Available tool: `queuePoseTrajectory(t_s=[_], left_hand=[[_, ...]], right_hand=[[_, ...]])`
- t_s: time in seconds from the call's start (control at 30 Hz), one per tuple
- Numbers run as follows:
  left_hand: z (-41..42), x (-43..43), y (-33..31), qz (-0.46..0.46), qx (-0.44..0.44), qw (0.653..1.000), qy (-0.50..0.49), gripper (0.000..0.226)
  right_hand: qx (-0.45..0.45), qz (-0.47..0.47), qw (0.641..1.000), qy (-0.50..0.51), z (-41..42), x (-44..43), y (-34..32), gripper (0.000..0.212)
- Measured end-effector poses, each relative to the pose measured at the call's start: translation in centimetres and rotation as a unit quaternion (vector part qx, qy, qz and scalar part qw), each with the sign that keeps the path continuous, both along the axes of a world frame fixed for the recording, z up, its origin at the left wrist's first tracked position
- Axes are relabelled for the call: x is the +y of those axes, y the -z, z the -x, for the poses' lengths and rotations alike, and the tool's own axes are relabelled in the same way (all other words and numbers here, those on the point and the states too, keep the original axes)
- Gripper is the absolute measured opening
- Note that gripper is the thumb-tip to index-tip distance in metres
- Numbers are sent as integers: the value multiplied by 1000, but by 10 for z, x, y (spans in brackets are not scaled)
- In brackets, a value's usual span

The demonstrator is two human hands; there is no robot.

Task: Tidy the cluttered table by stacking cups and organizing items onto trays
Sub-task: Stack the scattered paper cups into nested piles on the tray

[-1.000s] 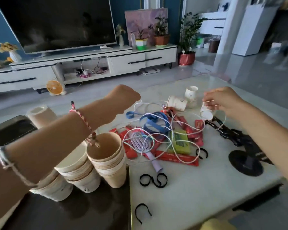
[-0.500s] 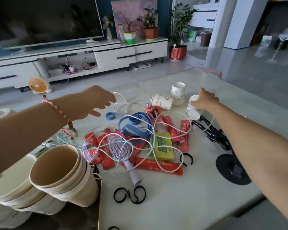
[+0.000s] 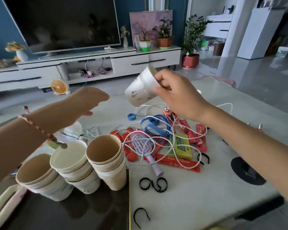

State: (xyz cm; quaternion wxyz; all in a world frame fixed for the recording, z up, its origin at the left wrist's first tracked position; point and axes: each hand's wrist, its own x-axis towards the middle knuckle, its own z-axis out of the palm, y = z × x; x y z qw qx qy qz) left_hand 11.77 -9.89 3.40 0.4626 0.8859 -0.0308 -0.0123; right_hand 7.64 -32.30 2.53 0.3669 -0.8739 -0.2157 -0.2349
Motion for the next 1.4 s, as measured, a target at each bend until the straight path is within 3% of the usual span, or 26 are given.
queuePoseTrajectory(t_s=[0.2,0.33,0.43,0.6,0.73,0.87,0.97,1.13,1.2,1.3,1.4], left_hand=[[37,141,28,-11,76,992,-101,34],[71,190,59,135,242,947,-161,70],[87,204,75,212,290,923,-137,88],[94,193,74,221,292,923,-117,86],[83,175,56,125,168,964,-163,68],[69,152,31,83,106,977,-164,50],[58,129,18,57,69,988,-122,22],[42,71,8,19,67,996,-63,9],[29,33,8,27,100,994,-20,13],[6,-6,9,9,123,992,25,20],[-25,-43,4,-42,123,990,48,20]], right_hand=[[-35,59,975,-212,46,127,-22,16],[-10,164,957,-237,38,195,-7,14],[43,281,936,-209,30,232,11,16],[129,325,905,-242,32,245,26,27],[122,304,922,-205,28,233,13,30],[110,280,941,-152,15,205,-1,26],[208,180,950,-145,4,166,-5,23],[300,-26,952,-61,-29,70,4,13],[341,-162,926,-11,-40,13,11,9],[376,-335,858,101,-57,-55,38,12],[368,-338,835,230,-71,-98,69,8]])
